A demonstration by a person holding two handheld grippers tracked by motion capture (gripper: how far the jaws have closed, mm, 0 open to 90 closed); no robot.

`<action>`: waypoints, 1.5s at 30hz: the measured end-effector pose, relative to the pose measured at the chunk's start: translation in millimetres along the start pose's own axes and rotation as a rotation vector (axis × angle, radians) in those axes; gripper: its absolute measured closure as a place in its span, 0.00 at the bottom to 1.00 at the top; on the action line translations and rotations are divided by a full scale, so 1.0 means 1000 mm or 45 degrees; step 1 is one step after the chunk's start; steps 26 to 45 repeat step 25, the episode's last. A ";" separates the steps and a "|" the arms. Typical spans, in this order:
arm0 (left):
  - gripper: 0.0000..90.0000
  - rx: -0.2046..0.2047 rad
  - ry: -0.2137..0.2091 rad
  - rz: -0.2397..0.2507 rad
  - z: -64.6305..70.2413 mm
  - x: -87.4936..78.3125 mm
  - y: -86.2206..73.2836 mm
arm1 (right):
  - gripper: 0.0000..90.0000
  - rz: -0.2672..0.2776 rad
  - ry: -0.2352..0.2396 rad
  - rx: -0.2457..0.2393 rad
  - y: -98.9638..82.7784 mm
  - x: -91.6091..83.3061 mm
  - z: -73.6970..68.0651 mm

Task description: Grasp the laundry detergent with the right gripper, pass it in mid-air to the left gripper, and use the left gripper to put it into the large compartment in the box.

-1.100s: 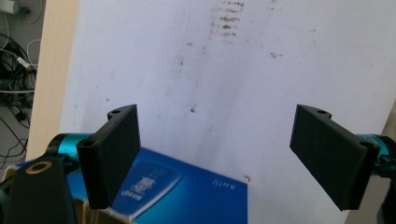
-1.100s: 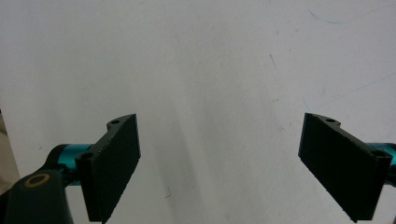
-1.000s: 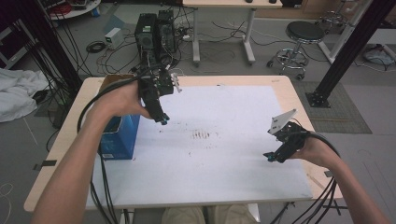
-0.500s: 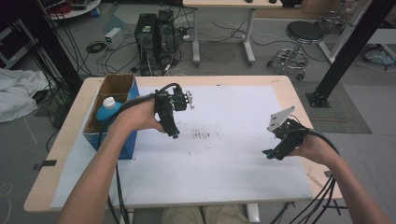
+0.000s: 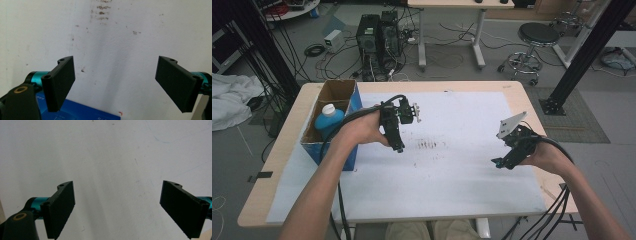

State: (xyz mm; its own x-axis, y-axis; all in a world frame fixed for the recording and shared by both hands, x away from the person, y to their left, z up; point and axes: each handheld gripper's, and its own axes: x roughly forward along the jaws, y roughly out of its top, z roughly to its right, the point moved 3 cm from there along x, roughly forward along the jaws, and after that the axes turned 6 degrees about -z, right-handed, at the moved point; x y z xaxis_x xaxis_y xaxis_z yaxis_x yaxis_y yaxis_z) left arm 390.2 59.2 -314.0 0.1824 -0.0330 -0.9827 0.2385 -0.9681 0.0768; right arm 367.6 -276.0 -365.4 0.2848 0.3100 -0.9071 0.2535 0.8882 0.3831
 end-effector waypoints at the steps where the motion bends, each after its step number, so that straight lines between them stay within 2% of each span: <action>1: 0.18 0.007 -0.004 -0.003 0.000 0.001 0.000 | 0.13 0.000 0.002 -0.002 0.000 0.000 0.000; 10: 0.18 0.020 -0.026 -0.005 0.003 0.004 0.000 | 0.13 0.006 -0.010 -0.009 0.004 -0.003 0.000; 45: 0.18 0.013 -0.026 -0.008 0.005 0.002 -0.003 | 0.13 0.011 -0.019 -0.002 0.004 -0.004 -0.001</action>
